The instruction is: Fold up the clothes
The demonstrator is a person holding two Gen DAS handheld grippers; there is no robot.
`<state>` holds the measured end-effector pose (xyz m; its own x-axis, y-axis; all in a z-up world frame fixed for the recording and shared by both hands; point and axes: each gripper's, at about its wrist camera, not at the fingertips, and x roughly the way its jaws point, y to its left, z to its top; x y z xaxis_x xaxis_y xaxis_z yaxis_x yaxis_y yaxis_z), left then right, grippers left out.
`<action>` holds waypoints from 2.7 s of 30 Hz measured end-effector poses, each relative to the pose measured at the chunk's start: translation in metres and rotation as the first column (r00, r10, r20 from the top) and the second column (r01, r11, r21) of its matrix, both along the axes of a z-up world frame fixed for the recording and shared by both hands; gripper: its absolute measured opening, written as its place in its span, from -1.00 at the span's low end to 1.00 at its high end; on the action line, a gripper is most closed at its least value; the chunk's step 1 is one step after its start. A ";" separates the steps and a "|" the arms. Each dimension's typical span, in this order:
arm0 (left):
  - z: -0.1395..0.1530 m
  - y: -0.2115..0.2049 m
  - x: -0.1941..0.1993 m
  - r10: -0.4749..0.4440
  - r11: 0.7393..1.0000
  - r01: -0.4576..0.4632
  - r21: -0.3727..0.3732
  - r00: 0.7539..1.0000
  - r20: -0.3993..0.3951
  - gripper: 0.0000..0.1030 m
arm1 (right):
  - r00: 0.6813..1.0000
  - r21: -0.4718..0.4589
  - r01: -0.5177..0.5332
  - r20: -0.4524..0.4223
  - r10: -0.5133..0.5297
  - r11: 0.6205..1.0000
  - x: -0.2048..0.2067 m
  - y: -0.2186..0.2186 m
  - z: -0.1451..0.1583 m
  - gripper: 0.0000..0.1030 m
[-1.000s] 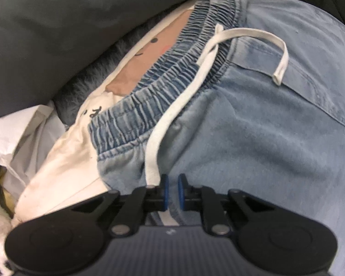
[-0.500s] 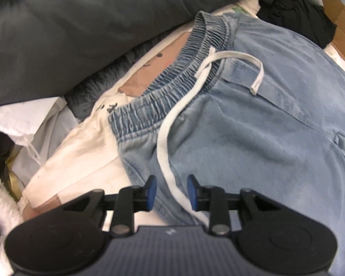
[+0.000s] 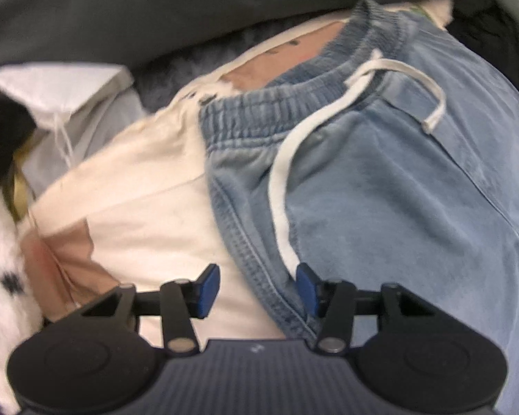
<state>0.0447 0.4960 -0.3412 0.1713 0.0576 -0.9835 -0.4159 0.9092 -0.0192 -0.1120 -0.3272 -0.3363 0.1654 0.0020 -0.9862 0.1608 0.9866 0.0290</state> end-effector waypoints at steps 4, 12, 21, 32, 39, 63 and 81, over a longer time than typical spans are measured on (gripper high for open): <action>-0.012 0.004 -0.001 0.074 0.997 -0.074 -0.036 0.997 -0.007 0.00 | 0.998 0.007 0.058 -0.019 -0.058 0.998 -0.015 -0.005 -0.001 -0.13; -0.018 0.014 -0.005 0.214 0.968 -0.209 -0.137 0.976 0.027 -0.67 | 0.998 0.019 0.019 -0.055 -0.018 1.000 -0.036 0.004 0.000 -0.12; -0.007 0.008 -0.006 0.215 0.969 -0.212 -0.126 0.976 0.013 -0.65 | 0.995 0.032 -0.062 -0.073 0.065 0.998 -0.062 0.012 0.004 -0.06; -0.009 -0.016 0.015 0.157 0.987 -0.157 -0.017 0.987 -0.036 -0.47 | 0.983 0.033 -0.181 -0.036 0.182 0.983 -0.079 0.036 -0.002 0.10; -0.009 -0.025 0.015 0.144 0.990 -0.144 0.012 0.987 -0.065 -0.47 | 0.977 0.038 -0.211 -0.023 0.212 0.977 -0.080 0.039 -0.017 0.27; -0.010 -0.042 0.004 0.111 0.993 -0.108 0.044 0.990 -0.085 -0.37 | 0.955 -0.168 -0.226 0.154 0.252 0.959 -0.083 0.052 -0.008 0.57; -0.015 -0.039 -0.010 0.150 0.988 -0.149 0.031 0.988 -0.043 -0.31 | 0.911 -0.089 -0.384 0.124 0.393 0.919 -0.064 0.072 -0.023 -0.75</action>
